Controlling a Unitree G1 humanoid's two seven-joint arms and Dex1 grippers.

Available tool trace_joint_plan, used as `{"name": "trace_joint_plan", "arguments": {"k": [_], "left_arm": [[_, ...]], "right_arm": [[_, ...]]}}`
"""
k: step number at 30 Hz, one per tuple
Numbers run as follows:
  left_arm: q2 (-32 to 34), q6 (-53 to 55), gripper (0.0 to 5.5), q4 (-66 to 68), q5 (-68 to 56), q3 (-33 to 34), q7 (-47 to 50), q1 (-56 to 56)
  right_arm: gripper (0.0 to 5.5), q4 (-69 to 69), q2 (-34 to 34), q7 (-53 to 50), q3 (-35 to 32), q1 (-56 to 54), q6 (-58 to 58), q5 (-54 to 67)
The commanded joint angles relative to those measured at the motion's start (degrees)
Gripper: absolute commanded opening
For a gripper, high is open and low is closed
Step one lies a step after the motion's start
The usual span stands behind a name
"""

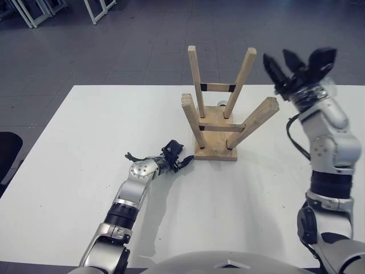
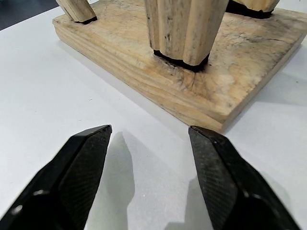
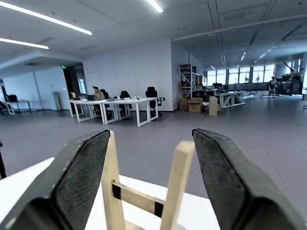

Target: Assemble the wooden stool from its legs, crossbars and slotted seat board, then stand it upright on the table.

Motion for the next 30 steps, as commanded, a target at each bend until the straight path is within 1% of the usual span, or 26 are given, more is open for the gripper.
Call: {"name": "trace_joint_plan", "arguments": {"k": [1, 3, 6, 10, 12, 14, 17, 21, 24, 27, 29, 30], "left_arm": [[1.3, 2.5, 2.99, -0.9, 0.5, -1.1, -0.6, 1.5], [1.5, 2.8, 2.99, -1.0, 0.5, -1.1, -0.5, 1.4], [1.6, 2.9, 2.99, -1.1, 0.5, -1.2, -0.3, 1.5], [1.7, 2.9, 2.99, -1.2, 0.6, -1.3, -0.2, 1.7], [1.8, 2.8, 2.99, -1.0, 0.6, -1.4, -0.2, 1.5], [1.9, 2.8, 2.99, -0.8, 0.7, -1.3, -0.2, 1.2], [2.1, 2.7, 2.99, -0.9, 0.6, -1.2, -0.1, 1.4], [2.4, 2.5, 2.99, -1.0, 0.6, -0.8, 0.2, 2.0], [2.5, 2.5, 2.99, -1.3, 0.5, -0.8, 0.2, 2.5], [2.3, 2.4, 2.99, -1.3, 0.6, -0.9, 0.4, 2.9], [2.2, 2.2, 2.99, -1.1, 0.5, -0.9, 0.4, 2.7], [2.3, 2.1, 2.99, -0.8, 0.5, -0.9, 0.4, 2.5]], "right_arm": [[3.17, -12.8, -3.2, -4.1, -3.3, -4.6, 9.6, 12.8], [3.17, -14.2, -4.8, -4.6, -2.1, -3.3, 12.5, 14.5], [3.17, -14.1, -7.8, -3.6, 2.9, 1.6, 15.6, 11.6], [3.17, -9.2, -9.4, -1.9, 8.2, 4.9, 16.8, 6.9], [3.17, -10.1, -9.5, 0.3, 10.9, 5.9, 19.6, 8.5], [3.17, -11.3, -8.9, 0.9, 11.1, 6.1, 21.9, 10.8], [3.17, -11.4, -6.8, -0.9, 7.4, 3.1, 21.5, 13.6], [3.17, -10.8, -4.1, -3.8, -0.5, -9.1, 15.4, 19.6], [3.17, -9.2, -3.1, -5.5, -2.8, -17.8, 12.2, 22.7], [3.17, -3.4, -3.5, -4.7, -1.3, -21.4, 8.6, 18.4], [3.17, -0.3, -3.1, -2.5, 2.5, -16.4, 7.9, 14.8], [3.17, 0.5, -2.9, -0.8, 6.6, -10.4, 7.5, 11.8]]}}
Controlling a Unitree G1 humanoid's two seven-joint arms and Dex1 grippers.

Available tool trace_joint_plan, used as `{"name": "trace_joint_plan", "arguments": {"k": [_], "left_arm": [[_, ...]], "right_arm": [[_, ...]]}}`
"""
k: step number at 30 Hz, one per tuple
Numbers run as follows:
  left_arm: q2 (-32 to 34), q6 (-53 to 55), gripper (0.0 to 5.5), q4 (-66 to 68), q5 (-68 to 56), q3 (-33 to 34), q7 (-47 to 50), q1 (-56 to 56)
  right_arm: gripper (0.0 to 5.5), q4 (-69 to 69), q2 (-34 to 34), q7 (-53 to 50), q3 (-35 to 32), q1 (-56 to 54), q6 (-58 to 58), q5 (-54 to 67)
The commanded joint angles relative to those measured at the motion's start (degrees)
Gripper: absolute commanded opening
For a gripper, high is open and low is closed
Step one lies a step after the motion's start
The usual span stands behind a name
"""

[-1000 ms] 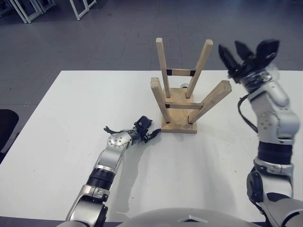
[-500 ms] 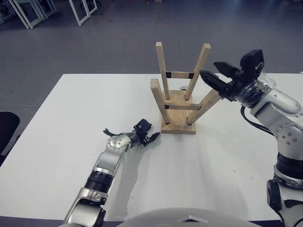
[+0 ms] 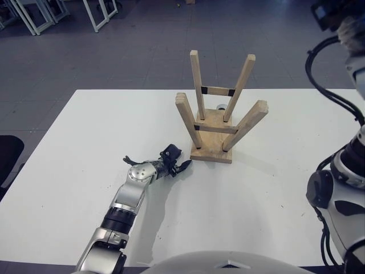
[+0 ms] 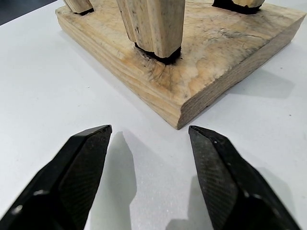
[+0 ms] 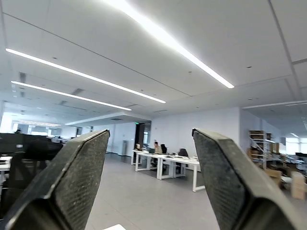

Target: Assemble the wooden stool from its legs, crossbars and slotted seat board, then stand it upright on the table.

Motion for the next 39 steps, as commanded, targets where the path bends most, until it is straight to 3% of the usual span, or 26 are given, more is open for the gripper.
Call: {"name": "trace_joint_plan", "arguments": {"k": [1, 4, 6, 14, 17, 20, 23, 28, 31, 35, 39], "left_arm": [[0.8, 0.5, 2.99, 1.1, 0.5, -0.3, -0.1, 0.4], [1.0, 0.3, 2.99, 1.9, 0.6, -0.4, -0.5, -0.3], [1.1, 0.4, 2.99, 1.8, 0.5, -0.4, -0.5, -0.1], [0.9, 1.2, 2.99, 0.0, 0.2, -0.1, 0.5, 2.2], [0.9, 1.0, 2.99, -0.6, 0.0, 0.7, 1.2, 2.6], [1.0, -0.6, 2.99, -1.8, -0.8, 2.4, 2.1, 2.9], [1.9, -2.4, 2.99, -5.5, -3.0, 5.3, 1.7, 4.0], [5.2, -5.6, 2.99, -10.3, -5.0, 7.9, -0.7, 5.3], [9.2, -7.9, 2.99, -13.2, -5.8, 9.8, -3.5, 6.4], [14.8, -8.6, 2.99, -17.1, -8.4, 13.2, -8.0, 10.1], [19.9, -10.5, 2.99, -13.3, -8.3, 16.4, -10.7, 10.4]], "right_arm": [[3.17, 4.5, 1.0, 5.4, 12.4, 17.5, -1.3, -8.9], [3.17, 7.0, -1.1, 9.5, 25.2, 33.8, -3.2, -18.1], [3.17, 8.3, -1.9, 10.5, 26.8, 35.3, -3.9, -21.0], [3.17, 2.6, 1.9, 0.4, 5.9, 12.5, 0.2, -5.1], [3.17, 3.4, -1.2, -0.2, 2.6, 10.4, -0.4, -6.4], [3.17, 7.1, -6.6, 4.1, 6.1, 15.1, -3.2, -14.8], [3.17, 14.3, -11.7, 8.8, 15.2, 23.1, -13.0, -29.9], [3.17, 18.1, -10.4, 14.4, 22.9, 28.5, -26.8, -41.0], [3.17, 7.4, -10.4, 20.2, 27.2, 32.9, -31.1, -41.5], [3.17, -9.7, -9.0, 23.5, 32.4, 36.1, -26.9, -39.1], [3.17, -15.0, -8.4, 22.6, 30.2, 34.6, -21.0, -36.8]]}}
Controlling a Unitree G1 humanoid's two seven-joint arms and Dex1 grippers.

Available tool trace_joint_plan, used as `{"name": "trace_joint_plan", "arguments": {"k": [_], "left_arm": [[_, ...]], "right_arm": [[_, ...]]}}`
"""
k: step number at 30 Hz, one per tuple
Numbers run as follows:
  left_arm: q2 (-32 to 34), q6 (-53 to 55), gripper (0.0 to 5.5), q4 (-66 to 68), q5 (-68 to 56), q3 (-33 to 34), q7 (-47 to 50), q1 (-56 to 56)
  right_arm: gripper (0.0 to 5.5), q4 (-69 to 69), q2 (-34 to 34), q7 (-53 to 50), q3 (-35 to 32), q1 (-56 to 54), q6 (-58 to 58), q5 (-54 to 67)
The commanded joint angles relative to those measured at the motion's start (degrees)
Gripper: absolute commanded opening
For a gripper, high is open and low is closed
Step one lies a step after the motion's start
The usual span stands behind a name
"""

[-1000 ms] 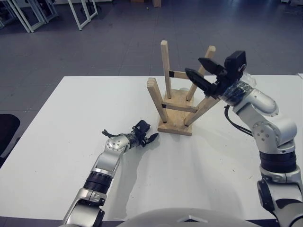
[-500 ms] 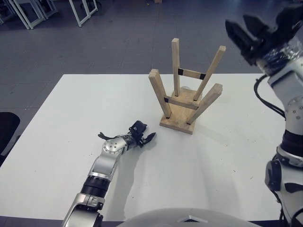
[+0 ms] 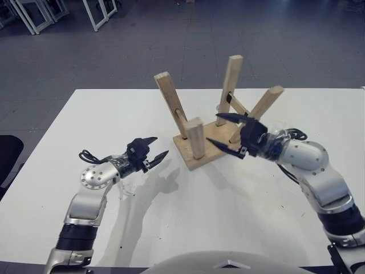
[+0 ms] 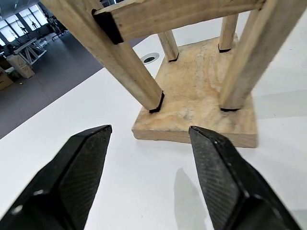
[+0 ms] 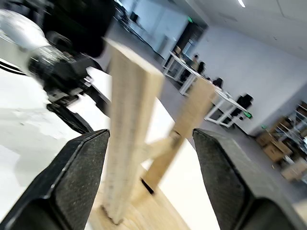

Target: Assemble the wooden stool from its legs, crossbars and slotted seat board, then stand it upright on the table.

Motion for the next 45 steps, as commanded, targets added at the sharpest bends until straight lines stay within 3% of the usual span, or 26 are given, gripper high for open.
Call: {"name": "trace_joint_plan", "arguments": {"k": [1, 5, 11, 18, 23, 28, 34, 45], "left_arm": [[4.6, -2.4, 2.99, 3.6, -0.1, 2.8, -2.4, -0.4], [5.8, -2.3, 2.99, 3.7, -4.0, 4.2, -5.8, -2.4], [5.1, -0.8, 2.99, 7.5, -8.1, 3.7, -8.5, -11.8], [5.6, -5.1, 2.99, 17.9, -7.7, 0.7, -15.4, -20.0], [4.7, -8.6, 2.99, 27.7, -8.3, -1.6, -24.4, -29.3], [3.5, -13.5, 2.99, 43.3, -5.5, -3.0, -27.7, -39.3], [1.8, -19.3, 2.99, 55.5, 0.9, -8.5, -32.1, -38.8], [-8.5, -25.3, 2.99, 68.4, 4.4, -8.9, -26.4, -43.4]], "right_arm": [[3.17, -4.5, -0.4, -0.5, -3.2, -1.6, 6.1, 2.7], [3.17, -8.2, -1.2, 0.0, -7.2, -1.5, 11.9, 7.6], [3.17, -11.7, -9.5, 8.9, -15.3, 5.0, 23.0, 24.8], [3.17, -2.1, -19.4, 17.0, -17.5, 13.5, 19.4, 18.9], [3.17, 4.4, -20.7, 18.1, -18.9, 13.0, 16.3, 15.1], [3.17, 11.5, -17.1, 15.6, -17.1, 5.7, 15.4, 12.2], [3.17, 23.9, -11.3, 16.8, -9.3, -0.6, 12.8, 6.6], [3.17, 41.5, 0.5, 17.7, -3.7, -5.4, 9.1, 1.8]]}}
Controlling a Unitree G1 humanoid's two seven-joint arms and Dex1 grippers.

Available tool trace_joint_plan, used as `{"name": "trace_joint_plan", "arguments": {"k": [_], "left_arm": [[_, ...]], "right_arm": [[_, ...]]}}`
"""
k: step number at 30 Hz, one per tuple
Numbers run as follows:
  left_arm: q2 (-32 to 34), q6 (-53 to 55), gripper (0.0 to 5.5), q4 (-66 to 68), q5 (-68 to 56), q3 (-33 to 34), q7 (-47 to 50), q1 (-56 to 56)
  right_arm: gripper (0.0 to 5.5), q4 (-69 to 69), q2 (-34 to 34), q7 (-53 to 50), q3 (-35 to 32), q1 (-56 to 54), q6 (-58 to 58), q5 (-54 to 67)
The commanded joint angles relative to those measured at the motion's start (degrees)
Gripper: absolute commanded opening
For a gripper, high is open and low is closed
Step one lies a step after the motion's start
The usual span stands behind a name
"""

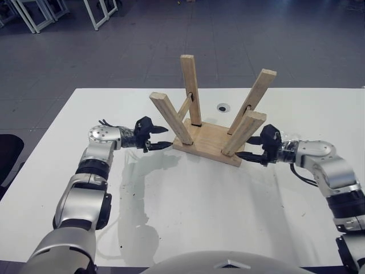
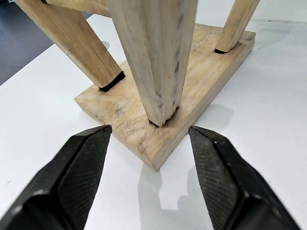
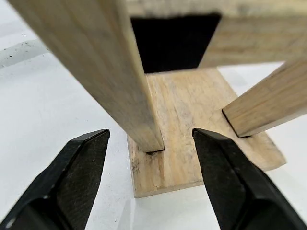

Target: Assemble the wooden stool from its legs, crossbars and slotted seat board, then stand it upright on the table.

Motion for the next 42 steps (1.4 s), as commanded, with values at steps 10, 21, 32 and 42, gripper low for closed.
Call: {"name": "trace_joint_plan", "arguments": {"k": [10, 21, 32, 42], "left_arm": [[-5.2, -5.7, 2.99, 5.8, 2.5, 0.5, 1.3, -1.5], [-3.0, -5.7, 2.99, 1.5, 2.1, -0.2, -8.7, 1.6], [-5.6, 0.2, 2.72, 3.2, 1.0, 0.7, -10.7, -2.4], [-3.7, 8.4, 1.24, -6.8, -1.1, -2.3, -19.8, 3.7]], "right_arm": [[2.43, 16.2, 9.3, 0.3, 0.5, -4.5, -10.0, -4.8], [1.18, 19.7, 4.1, 11.9, -0.1, -4.1, -23.3, -7.4], [1.06, 18.2, 2.5, 17.0, 0.1, -5.2, -24.8, -8.4], [1.04, 15.9, 2.4, 17.3, -1.6, -4.9, -22.3, -6.8]]}}
